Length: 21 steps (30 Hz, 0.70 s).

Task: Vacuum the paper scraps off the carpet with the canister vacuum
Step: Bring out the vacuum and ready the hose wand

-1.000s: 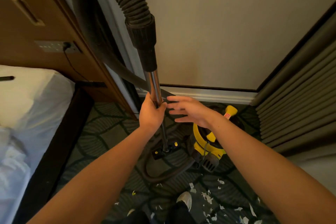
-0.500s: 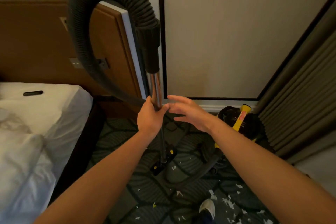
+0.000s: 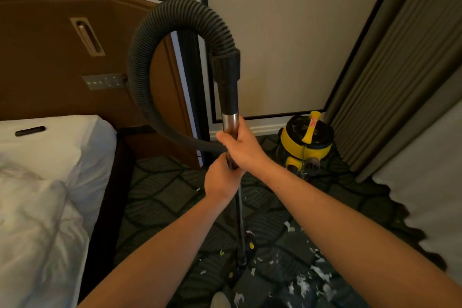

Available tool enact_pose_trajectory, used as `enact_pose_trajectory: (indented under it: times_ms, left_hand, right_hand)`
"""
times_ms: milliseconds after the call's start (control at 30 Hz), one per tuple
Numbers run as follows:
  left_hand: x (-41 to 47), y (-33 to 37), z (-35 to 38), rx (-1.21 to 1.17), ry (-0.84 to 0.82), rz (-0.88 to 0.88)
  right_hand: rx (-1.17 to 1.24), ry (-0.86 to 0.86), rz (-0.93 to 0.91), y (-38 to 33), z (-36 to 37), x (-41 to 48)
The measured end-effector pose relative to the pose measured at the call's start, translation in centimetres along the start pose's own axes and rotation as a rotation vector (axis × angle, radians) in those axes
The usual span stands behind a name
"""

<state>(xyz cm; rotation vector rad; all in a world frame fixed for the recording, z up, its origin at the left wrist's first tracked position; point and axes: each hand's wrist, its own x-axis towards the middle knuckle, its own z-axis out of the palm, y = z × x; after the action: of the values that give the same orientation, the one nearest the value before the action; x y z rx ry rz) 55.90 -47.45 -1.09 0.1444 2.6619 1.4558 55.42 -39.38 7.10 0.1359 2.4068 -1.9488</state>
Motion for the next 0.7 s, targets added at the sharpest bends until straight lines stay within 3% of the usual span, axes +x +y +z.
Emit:
enact_pose_trajectory:
  times_ms: [200,367,500,600,700]
  left_hand:
    - [-4.4,0.1,2.0,-0.140,-0.384,0.011]
    - [-9.0,1.7,3.9,0.025,-0.713,0.049]
    - [-12.1,5.2,4.0,0.332,-0.965,0.020]
    - [-13.8,9.2,3.4,0.427,-1.045,0.053]
    - [-14.5,12.8,3.8,0.402,-0.975,0.148]
  right_hand:
    - [-0.140,0.103,-0.011,2.6,-2.4,-5.6]
    - [-0.257,0.230,0.089,7.0,-5.6,-12.0]
    - [-0.346,0.305,0.208,11.5,-7.6,-16.9]
    - [-0.369,0.267,0.269,14.0,-8.7,-19.4]
    - [-0.464,0.195,0.332,16.9,-9.6,-21.1]
